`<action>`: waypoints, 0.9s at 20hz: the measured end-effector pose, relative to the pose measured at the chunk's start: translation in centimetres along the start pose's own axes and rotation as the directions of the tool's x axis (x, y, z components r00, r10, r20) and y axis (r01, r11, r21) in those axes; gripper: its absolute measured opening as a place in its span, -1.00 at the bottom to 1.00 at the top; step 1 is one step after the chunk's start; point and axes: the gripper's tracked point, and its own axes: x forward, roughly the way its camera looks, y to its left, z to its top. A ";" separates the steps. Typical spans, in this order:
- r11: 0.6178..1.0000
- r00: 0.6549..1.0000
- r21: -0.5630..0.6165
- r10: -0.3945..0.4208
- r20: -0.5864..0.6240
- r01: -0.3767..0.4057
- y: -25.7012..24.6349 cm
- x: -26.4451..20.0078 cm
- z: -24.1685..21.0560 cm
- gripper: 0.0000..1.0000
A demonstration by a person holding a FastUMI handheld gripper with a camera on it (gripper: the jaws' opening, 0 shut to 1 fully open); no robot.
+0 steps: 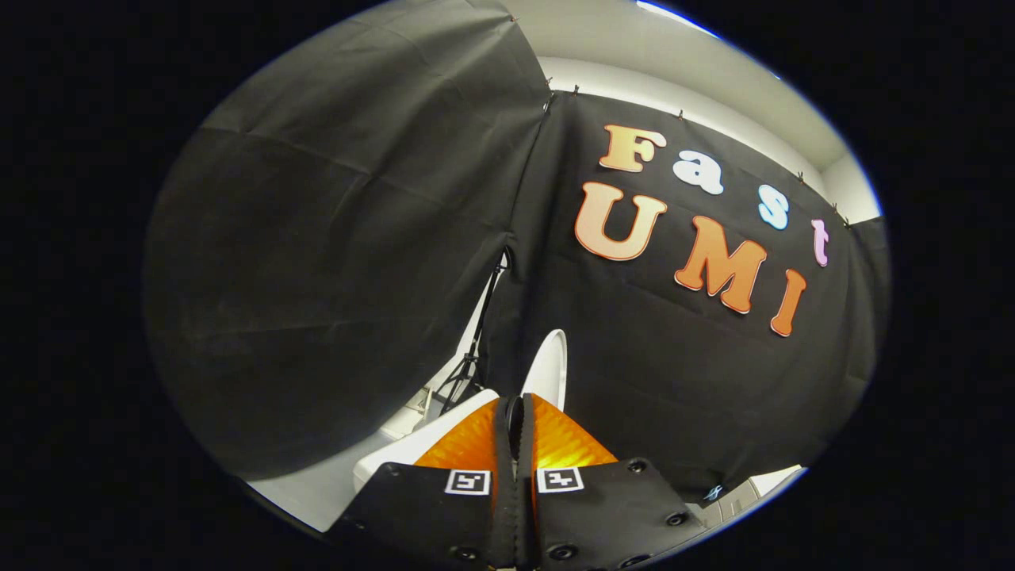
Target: Open the toilet lid.
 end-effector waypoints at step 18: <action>0.974 0.994 0.198 0.112 -0.014 -0.107 0.5 -1.7 -0.3 0.94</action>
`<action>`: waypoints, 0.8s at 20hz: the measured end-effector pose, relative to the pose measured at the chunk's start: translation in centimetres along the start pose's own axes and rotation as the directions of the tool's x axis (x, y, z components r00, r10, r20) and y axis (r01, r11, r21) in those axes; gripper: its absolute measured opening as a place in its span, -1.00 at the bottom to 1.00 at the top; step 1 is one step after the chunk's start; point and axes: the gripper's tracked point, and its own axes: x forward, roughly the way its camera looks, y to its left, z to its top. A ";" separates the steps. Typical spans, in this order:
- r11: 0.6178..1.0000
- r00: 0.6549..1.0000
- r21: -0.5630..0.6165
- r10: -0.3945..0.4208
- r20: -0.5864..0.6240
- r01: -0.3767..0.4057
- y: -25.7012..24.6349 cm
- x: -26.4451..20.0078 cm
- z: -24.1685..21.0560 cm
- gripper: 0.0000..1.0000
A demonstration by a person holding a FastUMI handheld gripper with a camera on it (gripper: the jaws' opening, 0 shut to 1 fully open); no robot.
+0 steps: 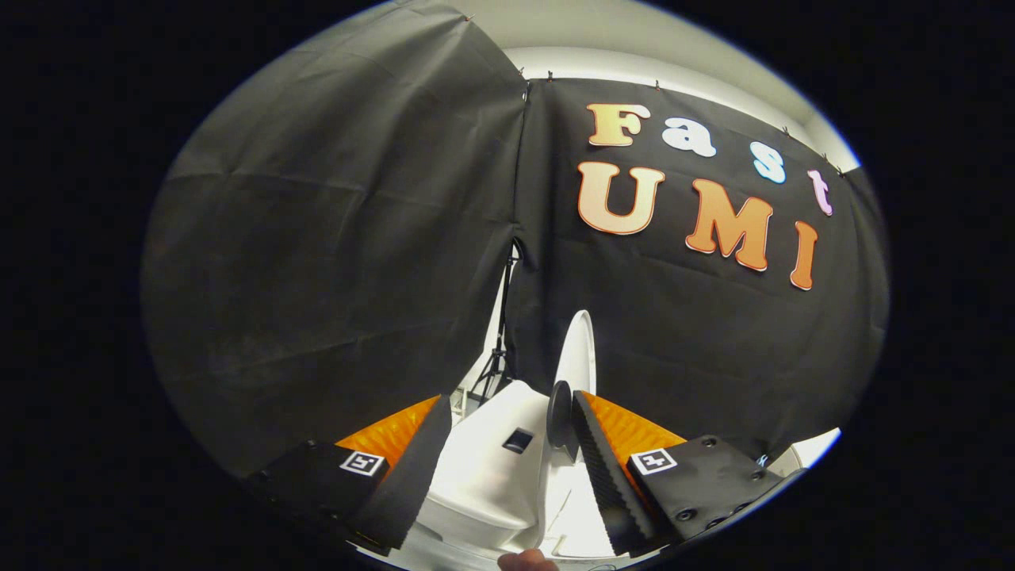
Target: Open the toilet lid.
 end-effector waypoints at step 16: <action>0.974 0.978 0.147 -0.187 0.094 0.172 -27.5 -7.5 4.7 0.94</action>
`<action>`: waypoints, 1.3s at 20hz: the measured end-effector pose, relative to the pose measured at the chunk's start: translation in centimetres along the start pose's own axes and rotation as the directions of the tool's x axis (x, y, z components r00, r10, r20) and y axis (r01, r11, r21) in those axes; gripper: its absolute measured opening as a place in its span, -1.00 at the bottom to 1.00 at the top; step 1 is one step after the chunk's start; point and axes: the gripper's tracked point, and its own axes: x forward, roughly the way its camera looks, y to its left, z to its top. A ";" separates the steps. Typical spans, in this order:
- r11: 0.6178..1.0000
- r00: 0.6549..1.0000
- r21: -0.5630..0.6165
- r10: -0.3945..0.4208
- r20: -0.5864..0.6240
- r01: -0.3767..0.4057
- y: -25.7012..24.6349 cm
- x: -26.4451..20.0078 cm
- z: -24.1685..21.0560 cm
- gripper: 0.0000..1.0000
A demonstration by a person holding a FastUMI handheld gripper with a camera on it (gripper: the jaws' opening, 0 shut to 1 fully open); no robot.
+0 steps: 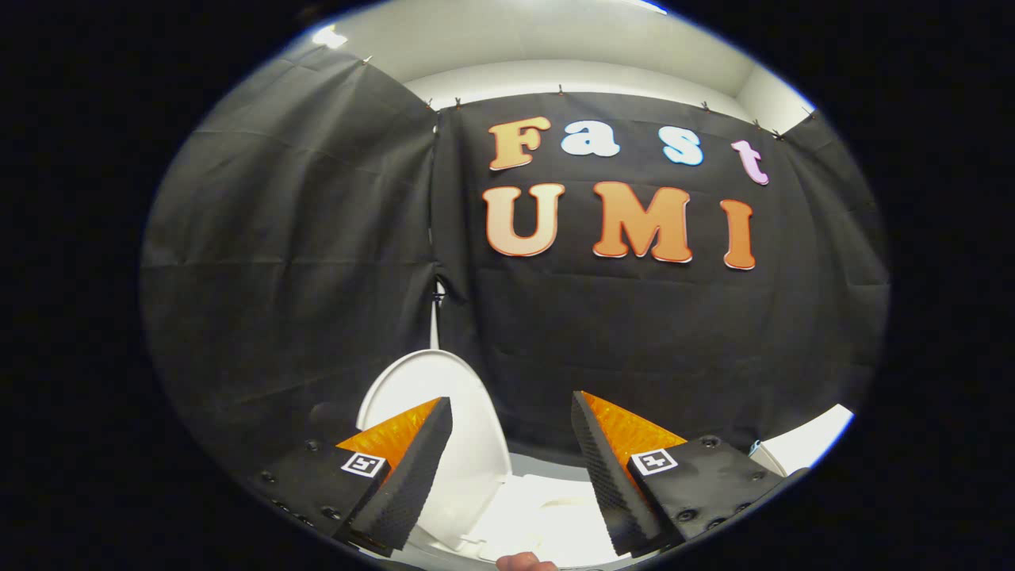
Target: Open the toilet lid.
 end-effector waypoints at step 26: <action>0.972 0.972 -0.039 -0.232 0.023 0.233 -28.6 -14.6 -6.4 0.94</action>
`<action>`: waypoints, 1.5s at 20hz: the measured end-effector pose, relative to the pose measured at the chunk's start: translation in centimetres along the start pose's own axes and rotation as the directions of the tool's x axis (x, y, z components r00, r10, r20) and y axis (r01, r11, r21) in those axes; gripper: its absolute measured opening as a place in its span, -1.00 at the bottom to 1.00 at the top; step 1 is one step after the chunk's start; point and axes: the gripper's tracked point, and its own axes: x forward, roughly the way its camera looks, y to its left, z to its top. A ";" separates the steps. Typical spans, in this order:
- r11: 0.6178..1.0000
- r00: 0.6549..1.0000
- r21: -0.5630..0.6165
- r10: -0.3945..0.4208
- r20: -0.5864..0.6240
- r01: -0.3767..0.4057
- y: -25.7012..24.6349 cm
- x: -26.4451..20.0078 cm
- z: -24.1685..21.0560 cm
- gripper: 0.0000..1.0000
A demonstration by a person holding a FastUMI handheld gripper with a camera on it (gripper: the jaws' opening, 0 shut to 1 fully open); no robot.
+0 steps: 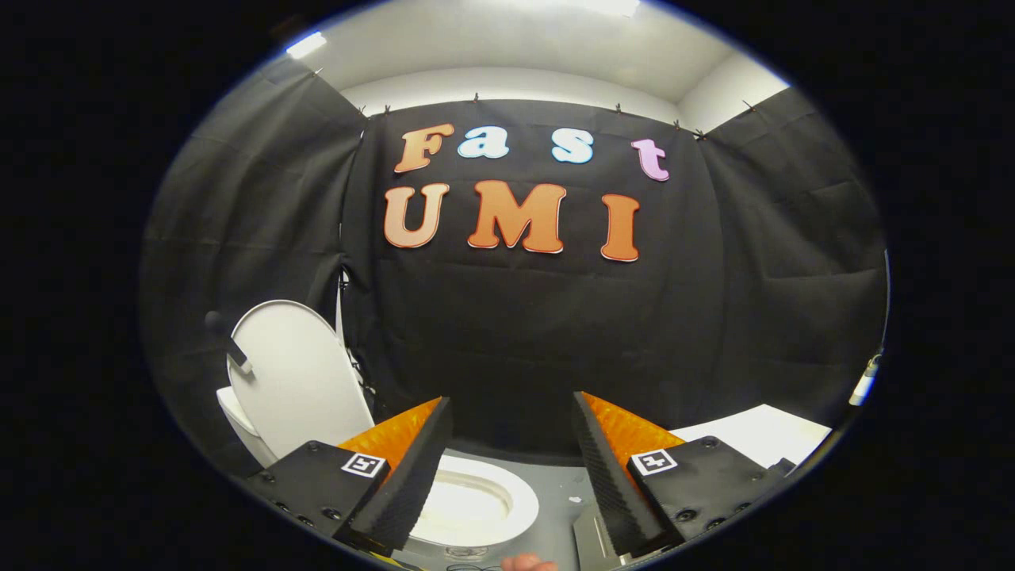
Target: Open the toilet lid.
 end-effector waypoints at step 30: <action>0.967 0.970 0.076 -0.243 0.007 0.242 -12.5 -4.7 -8.4 0.94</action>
